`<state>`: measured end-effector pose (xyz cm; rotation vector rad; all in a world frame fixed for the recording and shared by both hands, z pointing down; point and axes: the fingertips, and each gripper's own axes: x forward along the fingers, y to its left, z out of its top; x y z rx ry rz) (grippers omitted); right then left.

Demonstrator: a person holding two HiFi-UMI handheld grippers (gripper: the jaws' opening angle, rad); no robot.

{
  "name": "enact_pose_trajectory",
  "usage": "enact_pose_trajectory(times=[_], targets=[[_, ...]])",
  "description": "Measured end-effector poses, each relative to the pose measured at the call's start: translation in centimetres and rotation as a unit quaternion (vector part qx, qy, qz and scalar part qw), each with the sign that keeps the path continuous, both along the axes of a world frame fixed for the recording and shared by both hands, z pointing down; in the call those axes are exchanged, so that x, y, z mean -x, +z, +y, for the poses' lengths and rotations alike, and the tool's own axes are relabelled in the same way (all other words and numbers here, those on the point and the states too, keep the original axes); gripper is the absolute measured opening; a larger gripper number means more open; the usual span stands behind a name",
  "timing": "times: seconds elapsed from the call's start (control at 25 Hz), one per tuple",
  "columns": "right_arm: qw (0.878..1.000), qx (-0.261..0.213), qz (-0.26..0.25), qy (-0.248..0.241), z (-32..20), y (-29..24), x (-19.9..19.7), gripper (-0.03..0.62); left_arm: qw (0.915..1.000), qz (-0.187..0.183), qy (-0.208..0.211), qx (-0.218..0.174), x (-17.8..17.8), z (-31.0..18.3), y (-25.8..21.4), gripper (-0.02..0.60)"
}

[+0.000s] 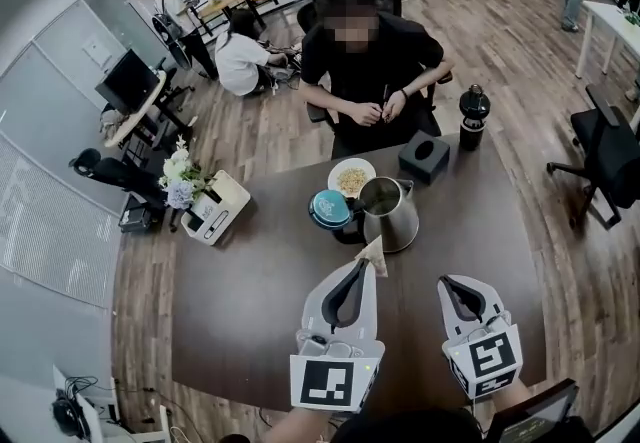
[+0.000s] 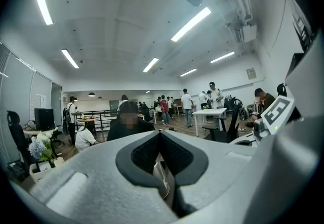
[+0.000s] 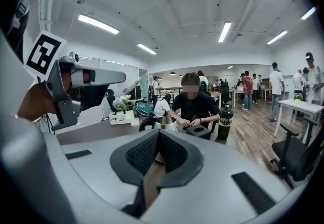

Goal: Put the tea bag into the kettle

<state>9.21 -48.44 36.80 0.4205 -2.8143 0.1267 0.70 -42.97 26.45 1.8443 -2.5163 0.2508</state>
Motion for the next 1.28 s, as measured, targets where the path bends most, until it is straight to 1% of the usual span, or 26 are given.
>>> enact_pose_trajectory(times=[0.24,0.4,0.8,0.96,1.12,1.28], targets=[[1.0,0.017,0.006,-0.001,-2.0,1.2,0.6,0.002,0.9999,-0.002,-0.008,0.01,2.2,-3.2,0.7,0.006],[1.0,0.025,0.014,0.005,-3.2,2.2,0.9,0.002,0.9998,-0.013,-0.008,0.015,4.0,-5.4,1.5,0.006],[0.998,0.051,0.027,0.015,-4.3,4.3,2.0,0.002,0.9998,-0.012,-0.016,0.008,8.1,-9.4,2.9,0.006],[0.998,0.055,0.036,0.016,-4.4,5.2,2.2,0.002,0.9996,-0.008,-0.019,0.018,9.2,-10.2,4.6,0.006],[0.997,0.062,0.036,0.014,-4.2,6.2,2.5,0.002,0.9992,0.004,-0.023,0.032,10.0,-10.7,6.9,0.006],[0.996,0.069,0.049,0.019,-4.5,6.5,2.9,0.002,0.9989,0.003,-0.018,0.044,9.8,-11.3,8.6,0.006]])
